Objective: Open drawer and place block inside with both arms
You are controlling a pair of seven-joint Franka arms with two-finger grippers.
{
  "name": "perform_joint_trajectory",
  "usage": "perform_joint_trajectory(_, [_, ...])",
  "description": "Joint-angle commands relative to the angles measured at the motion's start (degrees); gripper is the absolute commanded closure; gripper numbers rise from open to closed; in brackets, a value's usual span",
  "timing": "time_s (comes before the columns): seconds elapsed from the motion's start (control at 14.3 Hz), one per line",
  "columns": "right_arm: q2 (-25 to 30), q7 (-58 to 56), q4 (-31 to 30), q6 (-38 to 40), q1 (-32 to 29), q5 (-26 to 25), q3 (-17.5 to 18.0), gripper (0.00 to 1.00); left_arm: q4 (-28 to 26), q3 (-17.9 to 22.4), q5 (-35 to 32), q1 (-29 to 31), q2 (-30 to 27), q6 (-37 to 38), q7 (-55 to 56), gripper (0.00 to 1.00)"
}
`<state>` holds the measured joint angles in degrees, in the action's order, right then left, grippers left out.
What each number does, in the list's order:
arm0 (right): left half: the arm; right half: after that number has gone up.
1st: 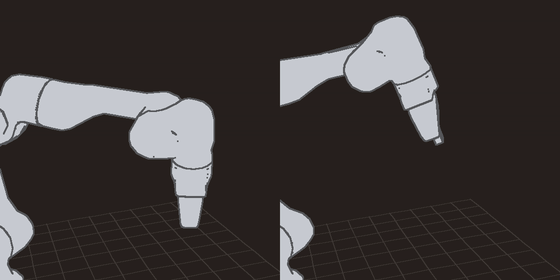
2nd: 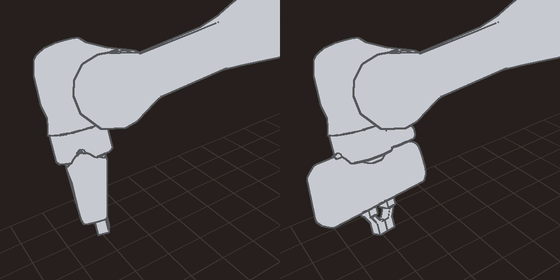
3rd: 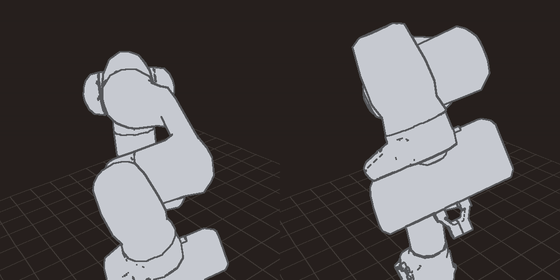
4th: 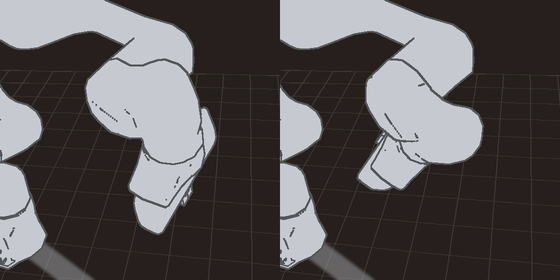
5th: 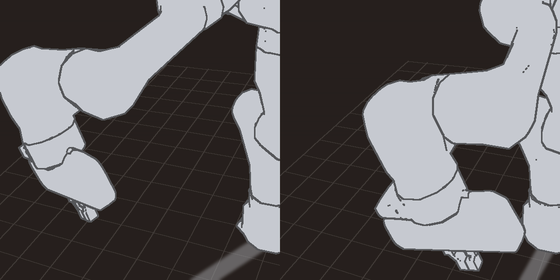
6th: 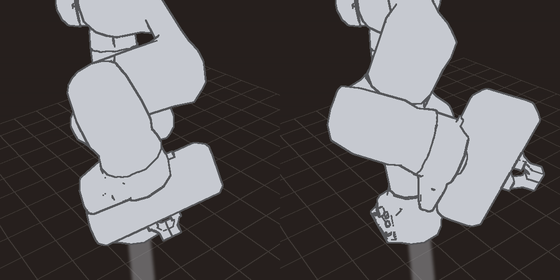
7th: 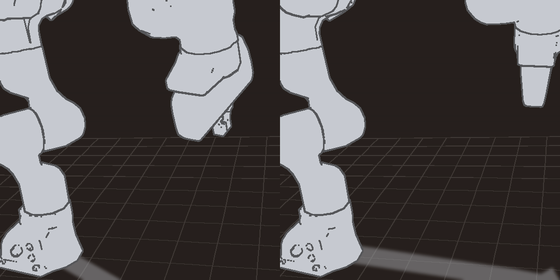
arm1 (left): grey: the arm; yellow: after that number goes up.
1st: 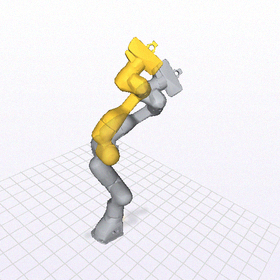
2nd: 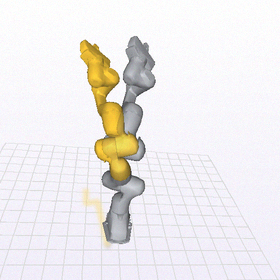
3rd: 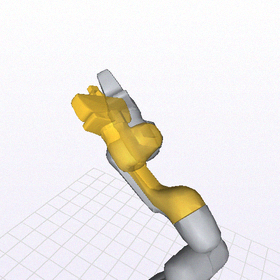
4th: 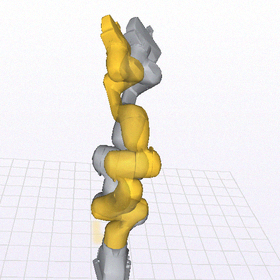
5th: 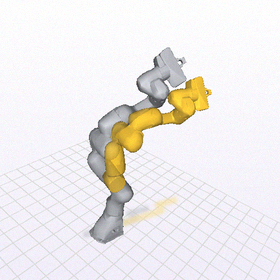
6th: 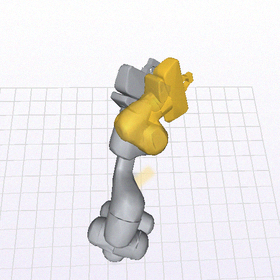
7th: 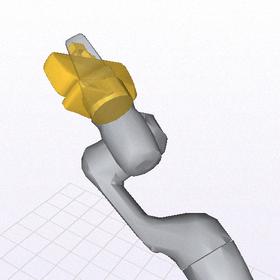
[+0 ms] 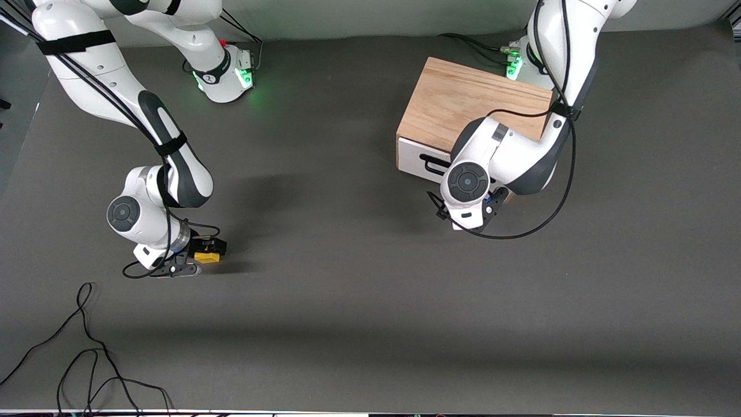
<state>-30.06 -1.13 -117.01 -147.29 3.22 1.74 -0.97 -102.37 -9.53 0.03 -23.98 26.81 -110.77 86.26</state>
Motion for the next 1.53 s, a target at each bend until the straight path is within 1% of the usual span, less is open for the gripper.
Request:
perform_joint_trajectory(0.0, [0.3, -0.8, -0.4, -1.0, 0.1, -0.9, -0.3, 0.0, 2.3, 0.1, -3.3, -1.6, 1.9, -8.5, -0.4, 0.01])
perform_joint_trajectory(0.14, [0.3, -0.8, -0.4, -1.0, 0.1, -0.9, -0.3, 0.01, 3.4, 0.1, -4.9, -1.6, 1.9, -8.5, -0.4, 0.01])
perform_joint_trajectory(0.35, [0.3, -0.9, -0.4, -1.0, 0.1, -0.9, -0.3, 0.03, 6.0, 0.1, -5.0, -1.6, 1.8, -8.2, -0.4, 0.01])
perform_joint_trajectory(0.49, [0.3, -1.6, -0.4, -1.0, 0.1, -0.9, -0.3, 0.11, 7.9, 0.2, -5.1, -1.7, 1.8, -8.1, -0.7, 0.01])
perform_joint_trajectory(0.56, [0.4, -1.7, -0.4, -1.0, 0.1, -0.9, -0.3, 0.19, 8.9, 0.2, -5.1, -1.6, 1.8, -7.8, -1.3, 0.01])
perform_joint_trajectory(0.63, [0.4, -1.7, -0.4, -1.0, 0.1, -0.9, -0.3, 0.34, 10.2, 0.1, -5.1, -1.5, 1.8, -7.5, -2.0, 0.01])
perform_joint_trajectory(0.7, [0.4, -1.7, -0.4, -0.9, 0.1, -0.9, -0.3, 0.46, 11.3, 0.2, -5.1, -1.3, 1.8, -7.4, -2.4, 0.01])
perform_joint_trajectory(0.77, [0.4, -1.7, -0.3, -0.8, 0.1, -0.9, -0.3, 0.55, 12.4, 0.2, -5.1, -1.2, 1.8, -7.5, -2.9, 0.01])
perform_joint_trajectory(0.84, [0.4, -1.7, -0.3, -0.7, 0.1, -0.9, -0.3, 0.62, 13.5, 0.2, -5.1, -1.3, 2.0, -7.6, -3.4, 0.01])
perform_joint_trajectory(1.05, [0.6, -1.7, -0.3, -0.5, 0.1, -0.9, -0.3, 0.72, 15.9, 0.6, -6.2, -1.0, 2.3, -7.5, -5.5, 0.01])
perform_joint_trajectory(1.19, [0.7, -1.7, -0.3, -0.5, 0.2, -0.9, -0.3, 0.75, 17.3, 0.7, -6.1, -0.8, 2.3, -7.1, -5.7, 0.01])
perform_joint_trajectory(1.47, [1.1, -1.5, -0.2, -0.3, 0.3, -0.9, -0.3, 0.76, 18.5, 0.6, -6.1, -0.6, 2.4, -5.5, -5.7, 0.01])
